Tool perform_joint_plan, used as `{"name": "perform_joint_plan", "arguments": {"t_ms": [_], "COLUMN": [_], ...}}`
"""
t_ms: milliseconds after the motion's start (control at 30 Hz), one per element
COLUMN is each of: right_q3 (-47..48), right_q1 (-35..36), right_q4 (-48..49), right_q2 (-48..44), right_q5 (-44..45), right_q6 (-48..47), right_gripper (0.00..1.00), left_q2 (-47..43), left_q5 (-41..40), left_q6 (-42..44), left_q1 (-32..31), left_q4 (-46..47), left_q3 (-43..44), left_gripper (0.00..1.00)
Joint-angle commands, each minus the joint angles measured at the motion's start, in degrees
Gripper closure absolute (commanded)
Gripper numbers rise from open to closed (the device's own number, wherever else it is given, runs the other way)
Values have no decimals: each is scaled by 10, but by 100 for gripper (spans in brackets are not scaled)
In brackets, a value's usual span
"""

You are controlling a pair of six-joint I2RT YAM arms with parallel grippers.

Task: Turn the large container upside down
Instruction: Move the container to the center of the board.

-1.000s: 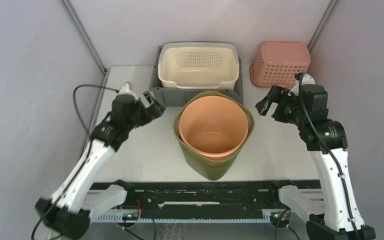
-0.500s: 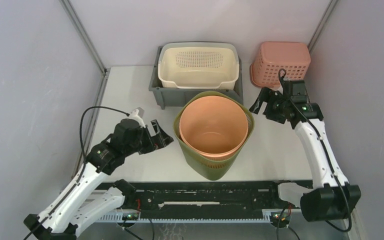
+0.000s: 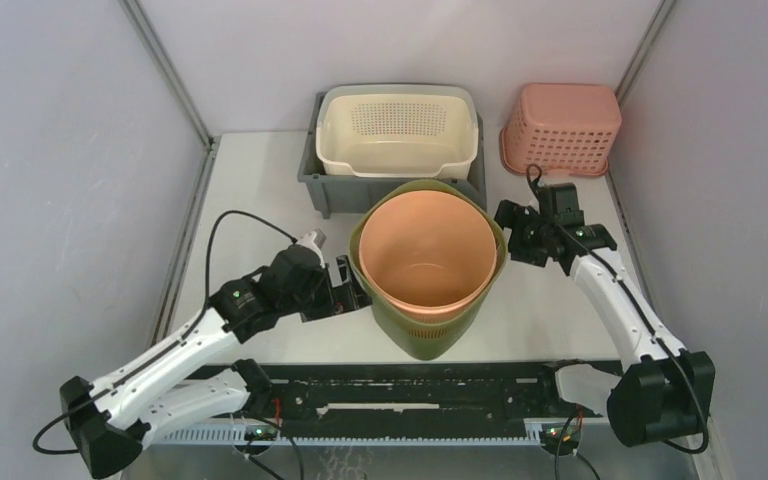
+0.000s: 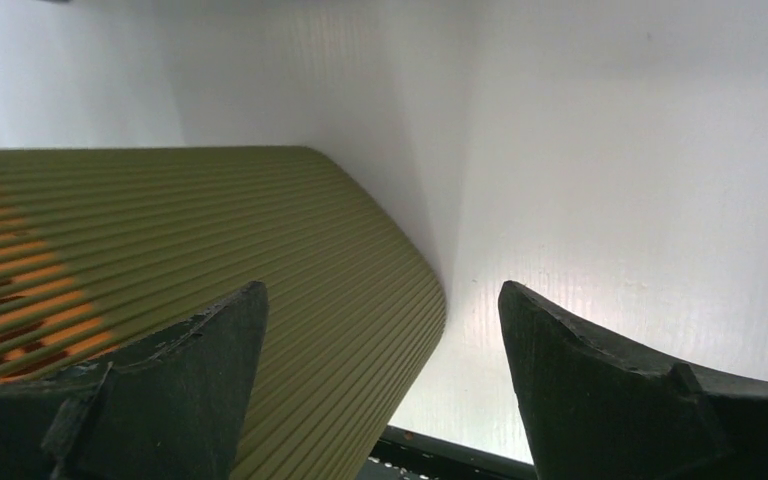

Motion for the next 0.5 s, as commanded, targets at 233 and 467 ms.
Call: {"name": "perform_joint_plan", "arguments": {"t_ms": [233, 467], "right_q3": [-89, -115], "right_q1": [89, 120], "right_q4": [0, 42], "right_q2": [-117, -110], "right_q5": [4, 6], "right_q6": [41, 66], "right_gripper": [6, 6], "left_q2": [97, 178], "left_q5": [2, 9], "left_q6": [40, 65], "left_q1": [129, 152], "left_q4": [127, 147], "left_q3": [65, 112], "left_gripper": [0, 0]}}
